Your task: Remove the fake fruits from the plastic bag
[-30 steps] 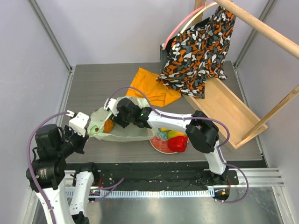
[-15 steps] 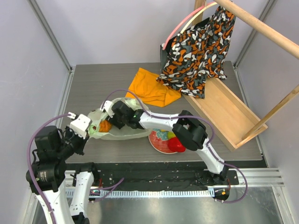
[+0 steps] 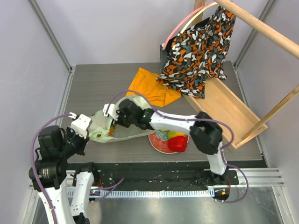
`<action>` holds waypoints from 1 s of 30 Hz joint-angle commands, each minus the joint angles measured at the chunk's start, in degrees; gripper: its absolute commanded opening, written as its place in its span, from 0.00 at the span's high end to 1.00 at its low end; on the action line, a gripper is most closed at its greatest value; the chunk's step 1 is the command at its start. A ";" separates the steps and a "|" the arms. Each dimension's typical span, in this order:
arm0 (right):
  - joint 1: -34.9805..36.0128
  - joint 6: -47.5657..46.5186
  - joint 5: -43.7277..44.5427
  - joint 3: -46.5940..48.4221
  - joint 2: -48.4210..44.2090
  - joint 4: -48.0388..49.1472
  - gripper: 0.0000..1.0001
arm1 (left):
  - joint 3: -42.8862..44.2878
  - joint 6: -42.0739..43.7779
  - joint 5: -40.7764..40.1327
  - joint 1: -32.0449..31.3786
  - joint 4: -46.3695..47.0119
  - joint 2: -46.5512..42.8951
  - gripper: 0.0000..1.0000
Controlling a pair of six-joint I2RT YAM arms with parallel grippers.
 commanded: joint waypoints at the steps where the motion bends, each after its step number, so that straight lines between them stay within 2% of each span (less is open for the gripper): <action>1: 0.42 -4.81 -7.17 -2.37 -14.73 2.78 0.99 | -2.08 -1.33 -3.31 0.21 -4.14 -0.40 1.00; 5: 0.51 -5.60 -7.44 -3.86 -20.09 -1.87 0.99 | -3.05 -4.31 -5.86 0.21 0.60 0.04 1.00; 12: 0.51 -7.44 -6.82 -4.83 -24.76 -4.52 0.99 | -1.82 -7.92 -9.82 0.21 9.29 2.06 1.00; 20: 0.42 -6.13 -10.07 -2.81 -30.47 -7.77 0.99 | -2.87 -11.79 -15.08 0.21 15.28 8.02 1.00; 25: 0.33 -1.83 -17.53 -6.32 -36.62 -1.65 0.99 | -3.84 -13.63 -15.36 0.21 16.78 11.81 1.00; 30: 0.42 2.66 -18.95 -6.15 -39.44 3.03 0.99 | -5.07 -14.16 -14.83 0.30 18.71 13.48 1.00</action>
